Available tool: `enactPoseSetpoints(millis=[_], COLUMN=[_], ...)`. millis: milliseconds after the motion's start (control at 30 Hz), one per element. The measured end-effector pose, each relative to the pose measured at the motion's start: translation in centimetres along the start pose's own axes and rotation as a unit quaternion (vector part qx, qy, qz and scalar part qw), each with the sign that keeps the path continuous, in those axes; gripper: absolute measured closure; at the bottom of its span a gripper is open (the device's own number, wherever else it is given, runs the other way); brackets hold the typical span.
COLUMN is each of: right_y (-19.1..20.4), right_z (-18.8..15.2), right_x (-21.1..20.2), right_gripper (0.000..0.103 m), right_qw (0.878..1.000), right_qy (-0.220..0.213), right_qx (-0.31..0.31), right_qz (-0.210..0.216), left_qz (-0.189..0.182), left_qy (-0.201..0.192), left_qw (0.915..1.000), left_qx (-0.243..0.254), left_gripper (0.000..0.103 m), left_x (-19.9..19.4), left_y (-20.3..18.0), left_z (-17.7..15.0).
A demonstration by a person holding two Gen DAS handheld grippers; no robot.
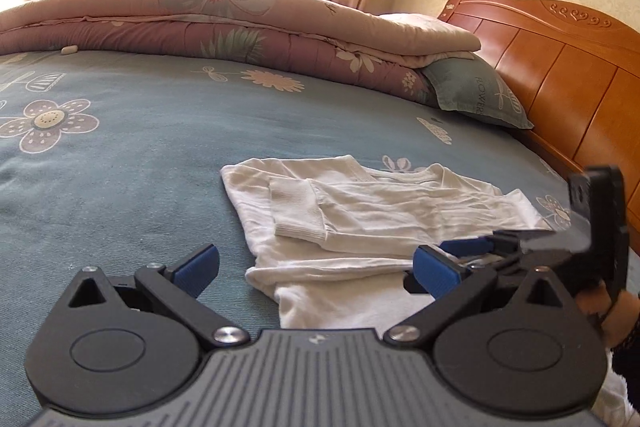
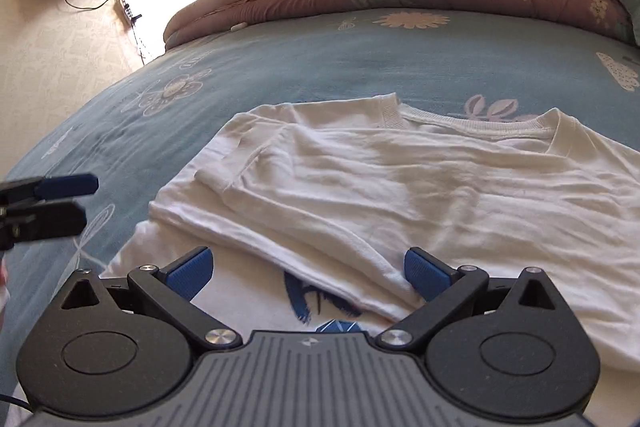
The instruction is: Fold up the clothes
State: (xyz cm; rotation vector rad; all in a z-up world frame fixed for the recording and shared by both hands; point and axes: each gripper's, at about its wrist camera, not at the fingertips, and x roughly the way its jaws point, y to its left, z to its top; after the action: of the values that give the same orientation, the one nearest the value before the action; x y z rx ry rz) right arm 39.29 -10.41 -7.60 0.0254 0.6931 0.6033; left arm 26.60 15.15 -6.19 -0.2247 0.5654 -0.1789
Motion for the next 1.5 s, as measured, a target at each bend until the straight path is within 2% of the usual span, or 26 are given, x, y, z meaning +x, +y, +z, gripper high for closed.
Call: enactPoseSetpoints(millis=[100, 267, 433, 500, 700, 800, 867, 933, 1033, 1100, 1167, 1233, 1333, 1400, 1467, 1500], right_y=[0.9, 2.4, 4.3, 3.9, -3.5, -9.8, -13.4, -16.7, -20.3, -21.7, -22.4, -22.9, -23.6, -24.2, -25.3, -25.8], right_z=[0.0, -0.1, -1.2, -1.3, -1.4, -1.9, -2.8, -4.7, -8.1, -9.8, -10.8, -11.3, -11.3, -11.8, -12.7, -13.1], right_x=[0.6, 1.5, 2.5, 0.5, -7.0, -10.7, -13.0, -15.0, -16.3, -16.1, -15.4, -14.9, -15.0, -15.6, -15.6, -15.4], right_gripper=[0.000, 0.000, 0.000, 0.000, 0.000, 0.000, 0.000, 0.000, 0.000, 0.000, 0.000, 0.000, 0.000, 0.000, 0.000, 0.010], right_qw=[1.000, 1.000, 0.996, 0.997, 0.998, 0.988, 0.978, 0.964, 0.944, 0.936, 0.933, 0.934, 0.924, 0.909, 0.884, 0.876], right_qy=[0.002, 0.006, 0.061, 0.053, -0.011, -0.049, -0.073, -0.097, -0.119, -0.119, -0.121, -0.129, -0.133, -0.148, -0.179, -0.188], right_qx=[-0.011, -0.029, -0.064, -0.059, 0.000, 0.097, 0.160, 0.228, 0.308, 0.331, 0.338, 0.331, 0.352, 0.376, 0.406, 0.418], right_qz=[0.001, 0.004, 0.022, 0.025, -0.067, -0.110, -0.115, -0.097, -0.028, 0.010, 0.028, 0.044, 0.069, 0.102, 0.147, 0.152], left_qz=[-0.001, 0.003, 0.006, 0.006, -0.008, -0.037, -0.061, -0.088, -0.130, -0.151, -0.165, -0.182, -0.208, -0.226, -0.247, -0.255], left_qy=[-0.009, -0.017, -0.010, -0.010, -0.008, 0.000, 0.007, 0.016, 0.044, 0.064, 0.082, 0.093, 0.095, 0.091, 0.090, 0.094], left_qw=[0.9998, 0.9996, 0.9996, 0.9996, 0.9999, 0.9993, 0.9981, 0.9959, 0.9890, 0.9829, 0.9777, 0.9735, 0.9688, 0.9657, 0.9599, 0.9570], left_qx=[-0.018, -0.021, -0.026, -0.026, -0.011, -0.006, -0.006, -0.013, -0.057, -0.083, -0.100, -0.102, -0.095, -0.091, -0.097, -0.102], left_gripper=[0.001, 0.001, 0.001, 0.001, 0.001, 0.001, 0.001, 0.001, 0.001, 0.001, 0.001, 0.001, 0.001, 0.001, 0.001, 0.001], left_x=[-0.3, -0.3, 0.0, 0.0, 0.0, 0.3, 0.6, 0.9, 2.0, 2.9, 3.9, 5.0, 6.6, 7.5, 8.3, 8.8], left_y=[0.6, 0.8, 1.0, 0.9, -0.1, -0.8, -1.2, -1.6, -2.4, -3.3, -4.5, -6.2, -9.2, -11.2, -12.7, -13.3], left_z=[0.3, 0.4, 0.2, 0.2, -0.2, -0.5, -0.8, -1.2, -1.5, -1.2, -0.7, 0.3, 2.1, 3.0, 3.3, 3.1])
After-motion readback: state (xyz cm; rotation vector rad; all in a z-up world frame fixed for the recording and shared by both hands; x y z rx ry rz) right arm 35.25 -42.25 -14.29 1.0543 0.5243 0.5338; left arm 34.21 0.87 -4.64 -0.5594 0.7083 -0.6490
